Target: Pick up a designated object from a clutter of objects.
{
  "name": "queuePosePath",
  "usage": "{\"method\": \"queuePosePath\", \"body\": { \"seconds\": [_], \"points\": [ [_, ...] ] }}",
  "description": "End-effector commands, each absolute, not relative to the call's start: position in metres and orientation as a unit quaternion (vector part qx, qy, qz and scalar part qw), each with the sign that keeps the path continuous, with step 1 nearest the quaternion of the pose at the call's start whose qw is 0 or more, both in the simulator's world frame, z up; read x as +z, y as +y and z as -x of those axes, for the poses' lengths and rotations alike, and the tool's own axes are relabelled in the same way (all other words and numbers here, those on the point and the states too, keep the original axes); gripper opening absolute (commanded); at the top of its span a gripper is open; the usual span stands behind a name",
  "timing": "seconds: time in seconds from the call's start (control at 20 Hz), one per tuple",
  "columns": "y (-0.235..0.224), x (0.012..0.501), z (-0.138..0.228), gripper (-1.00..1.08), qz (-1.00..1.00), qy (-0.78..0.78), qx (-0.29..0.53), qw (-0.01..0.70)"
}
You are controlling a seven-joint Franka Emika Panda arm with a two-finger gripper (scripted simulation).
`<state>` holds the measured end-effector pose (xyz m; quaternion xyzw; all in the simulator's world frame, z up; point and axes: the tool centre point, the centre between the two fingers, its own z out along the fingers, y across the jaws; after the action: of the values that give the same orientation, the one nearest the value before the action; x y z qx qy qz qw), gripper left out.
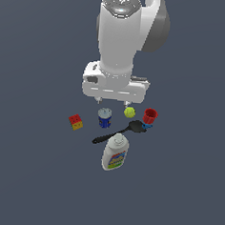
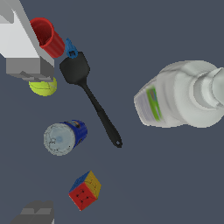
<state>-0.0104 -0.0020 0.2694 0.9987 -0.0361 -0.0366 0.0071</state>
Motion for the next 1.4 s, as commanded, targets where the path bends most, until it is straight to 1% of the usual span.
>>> {"method": "queuePosePath", "body": {
  "seconds": [0.0, 0.7, 1.35],
  "points": [
    [0.0, 0.263, 0.009, 1.0, -0.998, -0.051, -0.036, 0.007],
    [0.02, 0.198, 0.004, 1.0, -0.98, -0.196, -0.024, 0.004],
    [0.038, 0.133, 0.008, 1.0, -0.938, -0.347, -0.013, 0.002]
  ]
}}
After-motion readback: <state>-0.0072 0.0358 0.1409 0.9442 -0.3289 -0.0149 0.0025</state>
